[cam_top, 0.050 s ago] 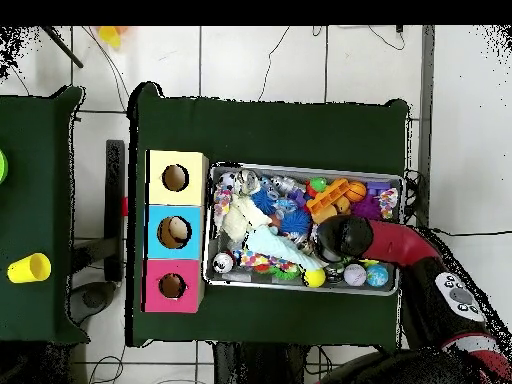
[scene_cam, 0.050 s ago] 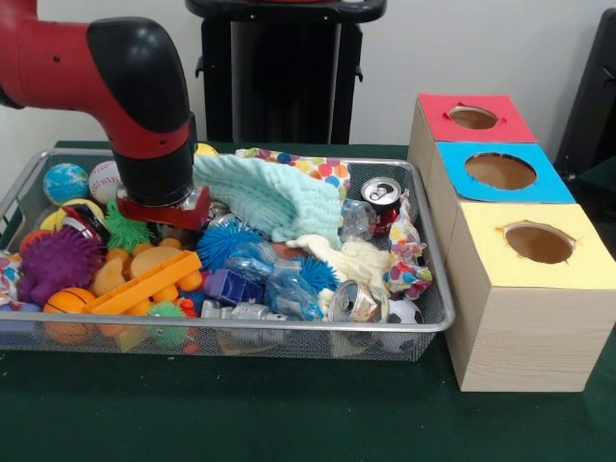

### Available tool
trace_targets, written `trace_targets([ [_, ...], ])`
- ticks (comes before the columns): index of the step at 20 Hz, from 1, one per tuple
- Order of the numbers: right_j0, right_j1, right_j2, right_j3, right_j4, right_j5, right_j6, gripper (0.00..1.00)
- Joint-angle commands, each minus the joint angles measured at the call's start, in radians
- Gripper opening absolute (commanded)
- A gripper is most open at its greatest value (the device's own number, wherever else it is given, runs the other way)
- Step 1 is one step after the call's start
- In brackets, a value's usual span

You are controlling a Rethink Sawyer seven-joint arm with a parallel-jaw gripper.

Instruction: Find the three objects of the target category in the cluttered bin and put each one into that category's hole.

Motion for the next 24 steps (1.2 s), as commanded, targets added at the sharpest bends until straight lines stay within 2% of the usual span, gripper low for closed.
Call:
trace_targets([
  [1,0.085,0.033,0.025,-0.012,0.113,-0.036,0.217,1.00],
  [7,0.140,0.028,0.005,-0.027,0.188,-0.029,0.239,1.00],
  [14,0.208,0.069,-0.024,-0.058,0.279,-0.086,0.286,1.00],
  [24,0.256,0.064,-0.067,-0.054,0.363,-0.095,0.266,1.00],
])
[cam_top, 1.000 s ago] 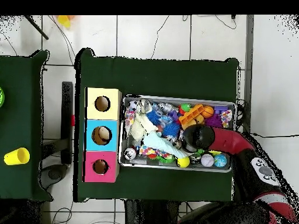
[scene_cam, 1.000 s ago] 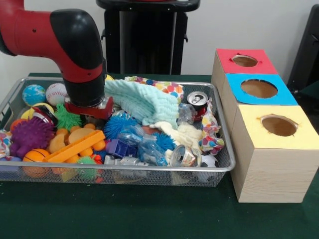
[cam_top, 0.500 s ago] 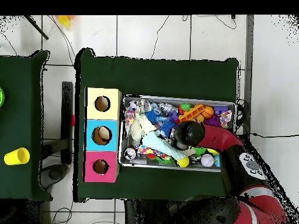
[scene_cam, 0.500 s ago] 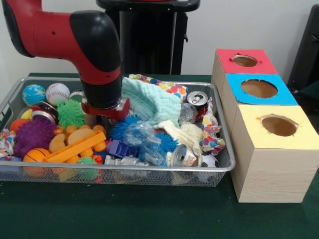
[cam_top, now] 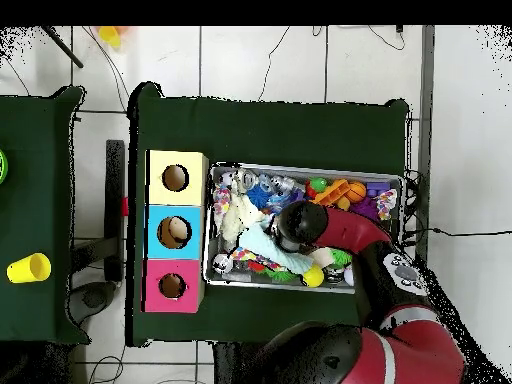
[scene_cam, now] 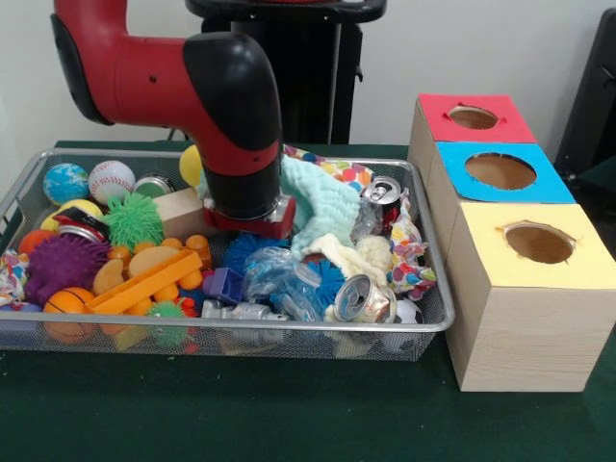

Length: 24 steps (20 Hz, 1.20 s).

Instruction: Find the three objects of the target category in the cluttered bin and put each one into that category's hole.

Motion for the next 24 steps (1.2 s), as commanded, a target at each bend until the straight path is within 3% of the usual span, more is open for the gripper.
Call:
trace_targets([
  [1,0.041,0.027,0.035,-0.050,0.114,-0.090,0.251,1.00],
  [11,0.086,0.017,0.007,-0.034,0.193,-0.109,0.257,1.00],
  [16,0.085,-0.004,-0.022,-0.011,0.191,-0.111,0.228,1.00],
  [24,0.011,-0.125,-0.037,0.155,0.154,-0.128,0.145,1.00],
])
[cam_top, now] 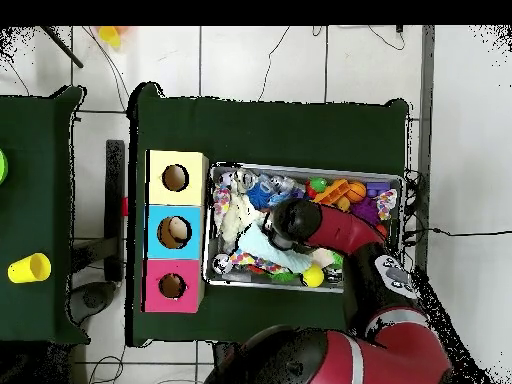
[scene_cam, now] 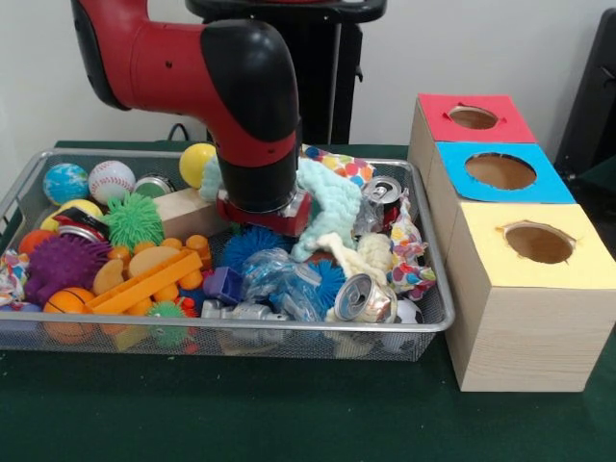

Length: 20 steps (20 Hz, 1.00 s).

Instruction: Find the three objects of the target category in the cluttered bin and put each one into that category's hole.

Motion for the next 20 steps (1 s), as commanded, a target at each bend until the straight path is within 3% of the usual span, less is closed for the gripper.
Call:
trace_targets([
  [1,-0.064,-0.108,0.030,0.141,0.029,-0.100,0.131,1.00],
  [7,-0.148,-0.160,0.057,0.218,0.001,-0.103,0.051,1.00],
  [11,-0.200,-0.194,0.067,0.226,-0.022,-0.063,-0.011,1.00],
  [15,-0.242,-0.230,0.069,0.174,-0.043,0.047,-0.087,1.00],
  [20,-0.293,-0.209,0.085,0.086,-0.078,0.118,-0.167,1.00],
])
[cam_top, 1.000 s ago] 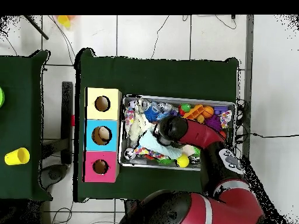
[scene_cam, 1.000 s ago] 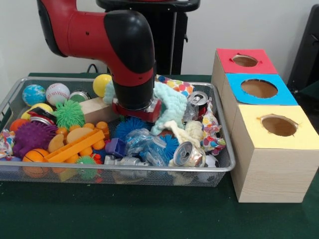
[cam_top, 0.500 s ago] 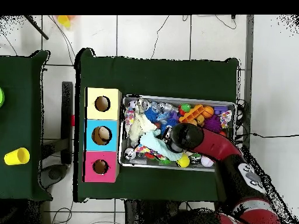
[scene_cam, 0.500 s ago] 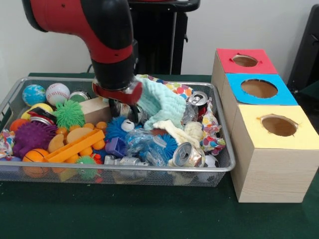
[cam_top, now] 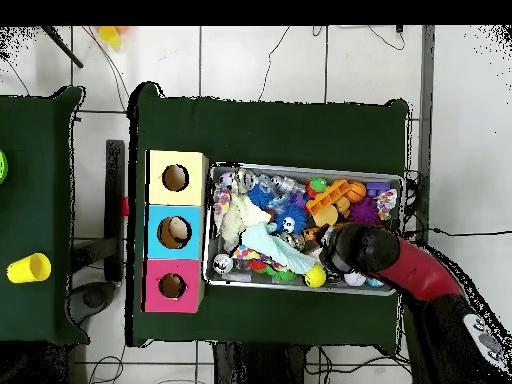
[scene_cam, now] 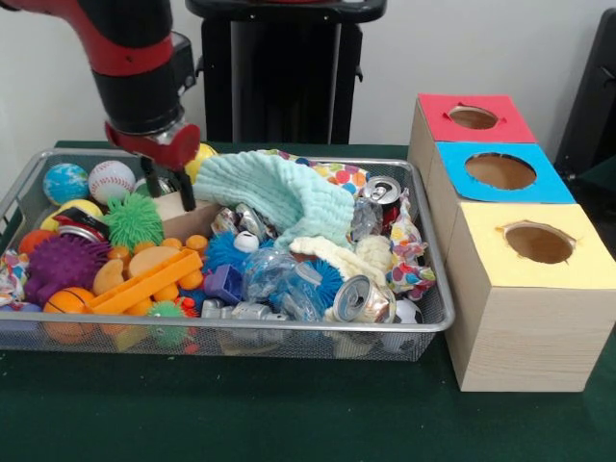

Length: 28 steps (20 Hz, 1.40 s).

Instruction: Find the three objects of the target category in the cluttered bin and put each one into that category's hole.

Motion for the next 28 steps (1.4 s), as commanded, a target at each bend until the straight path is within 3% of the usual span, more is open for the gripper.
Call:
trace_targets([
  [1,-0.069,-0.007,0.090,-0.080,-0.081,0.146,-0.174,1.00],
  [19,-0.199,0.171,0.187,-0.277,-0.212,0.140,-0.270,1.00],
  [28,-0.238,0.197,0.229,-0.333,-0.257,0.186,-0.293,1.00],
])
